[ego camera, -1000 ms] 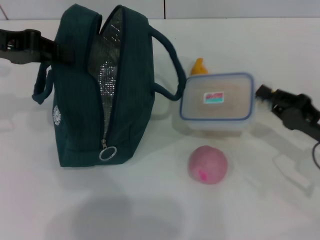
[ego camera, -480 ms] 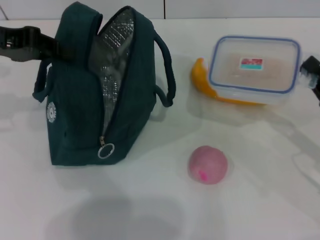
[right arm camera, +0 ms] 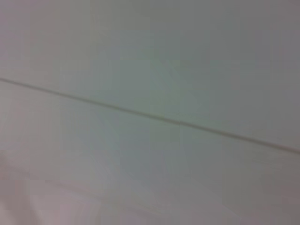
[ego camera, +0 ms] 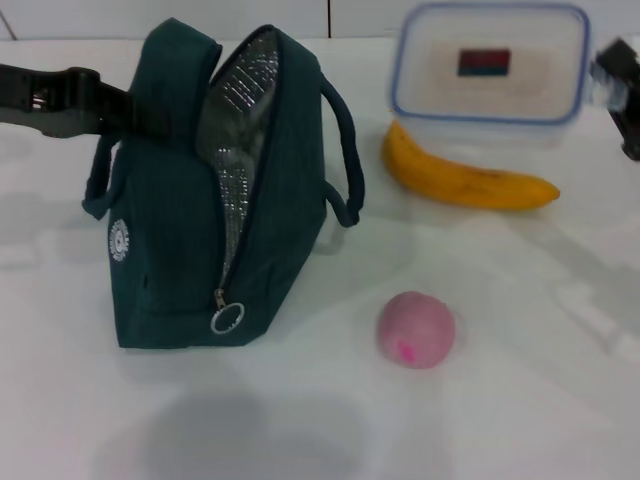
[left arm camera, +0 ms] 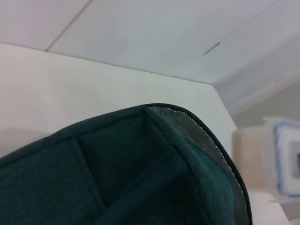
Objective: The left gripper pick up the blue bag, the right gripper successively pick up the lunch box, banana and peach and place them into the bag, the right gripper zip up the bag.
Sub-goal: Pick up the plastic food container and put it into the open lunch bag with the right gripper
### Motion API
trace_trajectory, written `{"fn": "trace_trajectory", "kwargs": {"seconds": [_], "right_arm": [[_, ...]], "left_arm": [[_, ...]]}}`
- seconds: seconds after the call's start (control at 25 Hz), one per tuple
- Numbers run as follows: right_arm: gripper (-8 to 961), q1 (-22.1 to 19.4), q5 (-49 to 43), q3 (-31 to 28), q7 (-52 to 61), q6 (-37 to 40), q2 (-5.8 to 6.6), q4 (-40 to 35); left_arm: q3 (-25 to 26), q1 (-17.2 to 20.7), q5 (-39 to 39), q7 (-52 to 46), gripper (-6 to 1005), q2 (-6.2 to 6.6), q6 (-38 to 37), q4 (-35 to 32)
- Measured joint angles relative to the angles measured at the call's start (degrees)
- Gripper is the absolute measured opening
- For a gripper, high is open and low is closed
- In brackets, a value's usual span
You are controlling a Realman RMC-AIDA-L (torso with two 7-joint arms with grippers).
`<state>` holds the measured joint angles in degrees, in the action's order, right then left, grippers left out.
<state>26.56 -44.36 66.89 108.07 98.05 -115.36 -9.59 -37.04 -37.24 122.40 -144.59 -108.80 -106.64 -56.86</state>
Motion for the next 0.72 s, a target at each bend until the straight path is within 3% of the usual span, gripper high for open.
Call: {"fn": "trace_trajectory", "kwargs": {"seconds": [0.32, 0.72], "right_arm": [[96, 8.40, 0.55, 0.51, 3.89, -0.28, -0.48, -0.54], [96, 12.97, 0.55, 4.55, 4.48, -4.40, -0.83, -0.67]], "left_arm": [[-0.70, -1.11, -0.50, -0.45, 35, -1.46, -0.46, 0.32], [-0.80, -3.91, -0.60, -0.23, 35, -2.52, -0.39, 2.97]]}}
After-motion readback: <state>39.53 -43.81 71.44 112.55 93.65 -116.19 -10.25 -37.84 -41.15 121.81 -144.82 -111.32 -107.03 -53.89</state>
